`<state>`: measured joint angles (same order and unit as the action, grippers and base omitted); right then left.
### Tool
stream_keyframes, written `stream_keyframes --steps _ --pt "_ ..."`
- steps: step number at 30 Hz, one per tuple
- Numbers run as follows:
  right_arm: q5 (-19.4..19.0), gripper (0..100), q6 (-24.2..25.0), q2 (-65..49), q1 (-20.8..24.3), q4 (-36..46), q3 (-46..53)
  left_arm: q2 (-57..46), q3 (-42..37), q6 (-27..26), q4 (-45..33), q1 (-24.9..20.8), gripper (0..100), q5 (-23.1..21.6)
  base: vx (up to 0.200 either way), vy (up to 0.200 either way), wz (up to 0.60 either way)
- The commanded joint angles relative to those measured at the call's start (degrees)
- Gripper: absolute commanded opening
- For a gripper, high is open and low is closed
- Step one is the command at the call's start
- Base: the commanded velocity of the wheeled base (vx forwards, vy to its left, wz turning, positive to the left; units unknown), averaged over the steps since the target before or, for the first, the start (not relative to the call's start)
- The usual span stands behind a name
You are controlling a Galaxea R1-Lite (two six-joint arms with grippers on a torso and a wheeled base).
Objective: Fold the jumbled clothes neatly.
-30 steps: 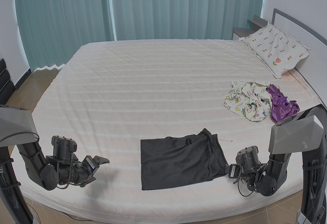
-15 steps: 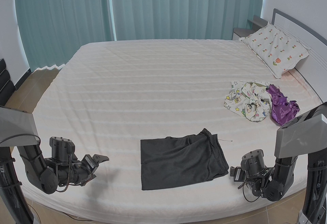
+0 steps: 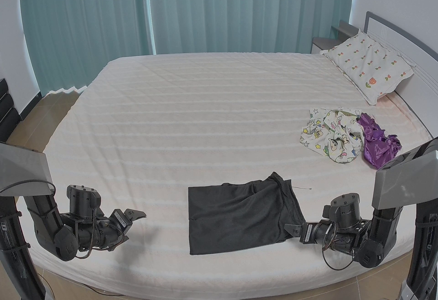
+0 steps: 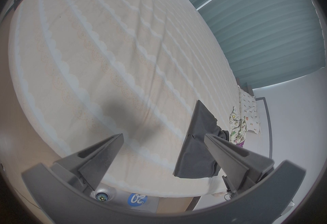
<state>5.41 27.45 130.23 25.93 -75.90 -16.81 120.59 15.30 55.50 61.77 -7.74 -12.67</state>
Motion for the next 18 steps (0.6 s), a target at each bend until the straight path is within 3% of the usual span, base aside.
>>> stream_keyframes --steps 1,11,12,18 --pt "-3.7 100 0.3 1.8 -1.9 2.6 -2.1 0.1 0.0 0.0 0.0 0.0 100 0.1 0.000 0.000 0.00" --pt "-8.1 100 0.5 2.0 -5.5 10.4 -7.1 0.2 0.0 0.0 0.0 0.0 100 0.1 0.000 0.000 0.00" --pt "-8.3 0 0.5 2.0 -5.5 10.5 -7.2 0.2 0.0 0.0 0.0 0.0 100 0.1 0.000 0.000 0.00" --pt "-8.9 0 0.5 2.7 -6.0 11.9 -8.0 0.2 0.0 0.0 0.0 0.0 100 0.1 0.000 0.000 0.00"
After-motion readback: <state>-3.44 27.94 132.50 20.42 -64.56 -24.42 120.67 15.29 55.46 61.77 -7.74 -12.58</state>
